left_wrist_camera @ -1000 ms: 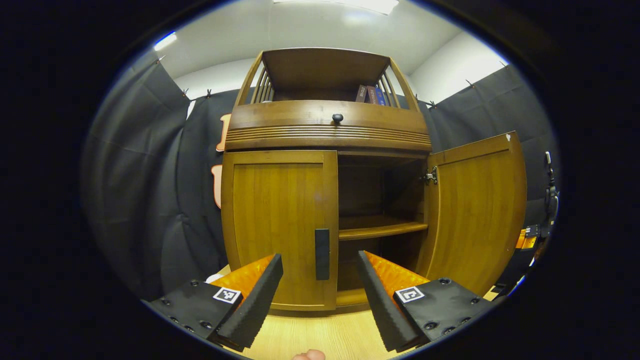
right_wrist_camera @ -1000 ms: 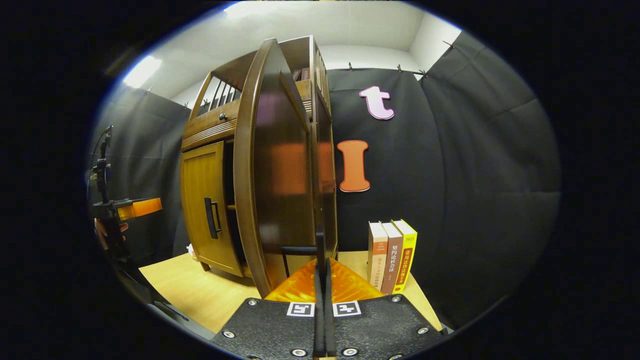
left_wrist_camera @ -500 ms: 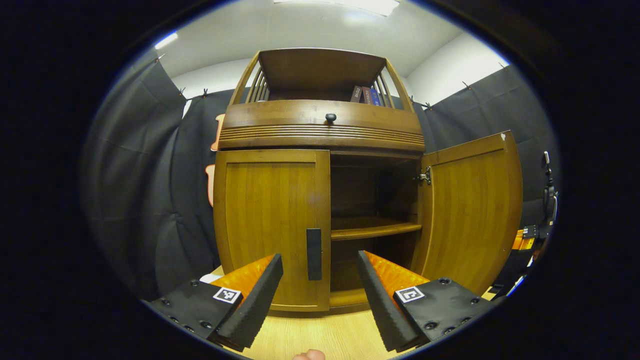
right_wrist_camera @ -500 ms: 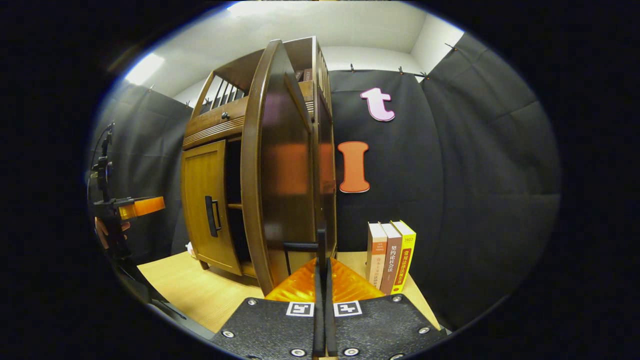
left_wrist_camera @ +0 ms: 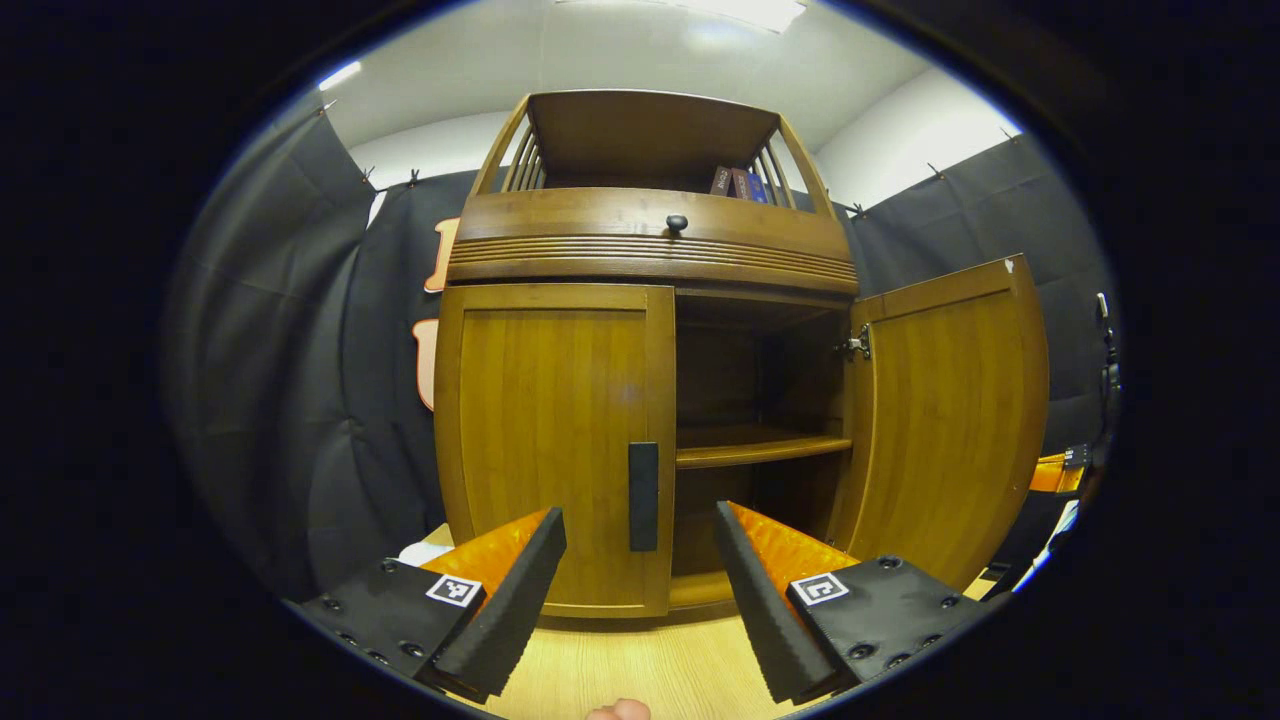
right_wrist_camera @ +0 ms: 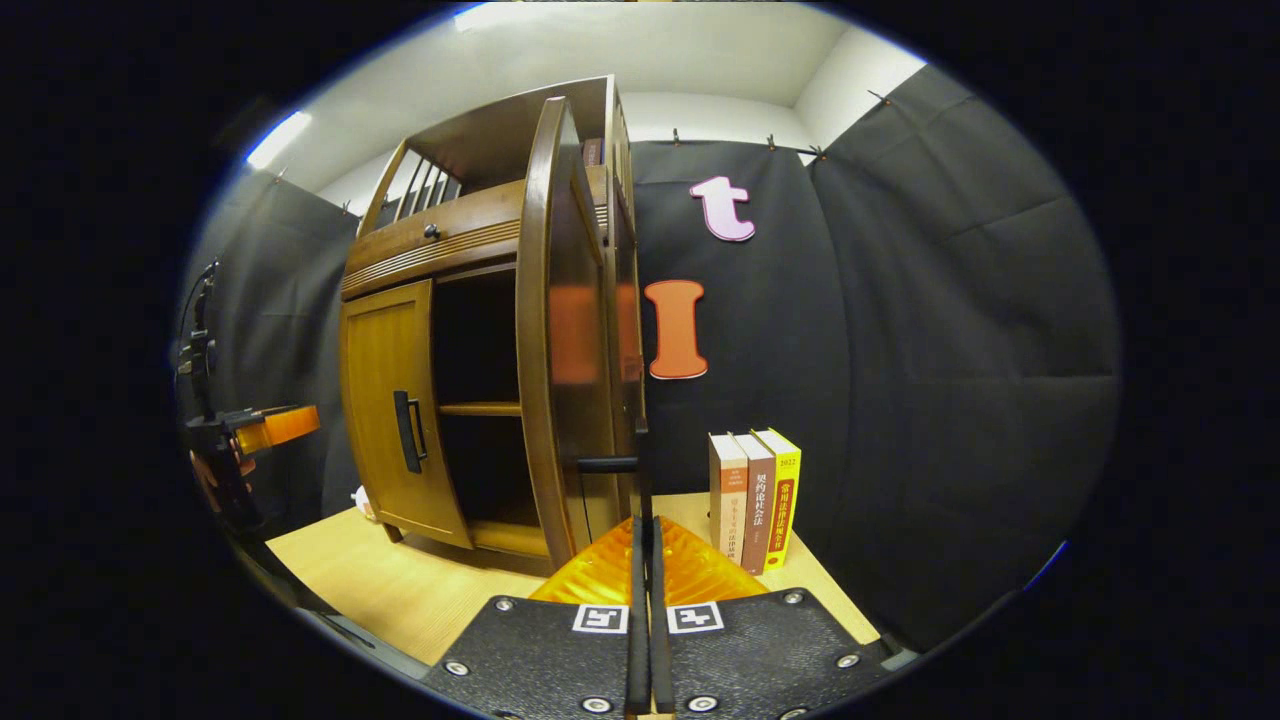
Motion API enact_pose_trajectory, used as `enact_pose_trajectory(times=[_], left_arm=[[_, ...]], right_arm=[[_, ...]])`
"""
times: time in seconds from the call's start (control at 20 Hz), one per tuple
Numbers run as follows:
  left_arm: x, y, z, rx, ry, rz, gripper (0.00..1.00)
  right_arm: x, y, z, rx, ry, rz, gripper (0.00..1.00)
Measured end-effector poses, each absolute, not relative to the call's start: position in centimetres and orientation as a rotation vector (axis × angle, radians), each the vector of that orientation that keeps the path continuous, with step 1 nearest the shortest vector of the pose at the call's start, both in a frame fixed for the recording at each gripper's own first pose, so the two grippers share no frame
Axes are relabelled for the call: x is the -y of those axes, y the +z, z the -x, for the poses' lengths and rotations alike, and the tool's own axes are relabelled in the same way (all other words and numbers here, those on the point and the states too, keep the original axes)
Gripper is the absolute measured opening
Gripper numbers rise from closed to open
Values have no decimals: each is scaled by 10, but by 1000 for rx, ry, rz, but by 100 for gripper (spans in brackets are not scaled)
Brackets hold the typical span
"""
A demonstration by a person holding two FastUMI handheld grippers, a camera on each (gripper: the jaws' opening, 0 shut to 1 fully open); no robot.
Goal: Open the right door of the double-door shoe cabinet with the right hand, and open the left door with the left hand.
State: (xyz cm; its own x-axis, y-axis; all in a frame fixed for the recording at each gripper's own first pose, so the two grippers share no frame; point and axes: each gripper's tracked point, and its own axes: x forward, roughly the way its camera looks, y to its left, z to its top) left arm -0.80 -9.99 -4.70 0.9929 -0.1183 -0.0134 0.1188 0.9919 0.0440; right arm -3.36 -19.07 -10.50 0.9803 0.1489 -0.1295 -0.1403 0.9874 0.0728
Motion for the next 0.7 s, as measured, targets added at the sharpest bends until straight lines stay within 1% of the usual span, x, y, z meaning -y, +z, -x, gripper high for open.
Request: enact_pose_trajectory(times=[0.1, 0.35, 0.4, 0.45, 0.5, 0.55, 0.65, 0.7], left_arm=[[99, -49, 7, -18, -129, -41, 94], [96, -43, -3, -16, -143, -27, 94], [94, -44, -4, -21, -140, -26, 99], [93, -44, -6, -28, -136, -24, 94], [92, -45, -8, -36, -133, -24, 94], [91, -44, -10, -38, -129, -24, 94], [89, -42, -12, -41, -115, -24, 95], [90, -41, -14, -45, -109, -23, 96]], right_arm=[[190, -102, 43, -124, 134, -75, 0], [206, -90, 69, -114, 62, -65, 0], [211, -86, 71, -109, 46, -52, 0], [214, -84, 71, -107, 32, -39, 0], [216, -79, 71, -102, 26, -30, 6], [215, -74, 69, -92, 25, -26, 0], [213, -67, 64, -71, 25, -35, 0], [213, -64, 62, -63, 27, -43, 11]])
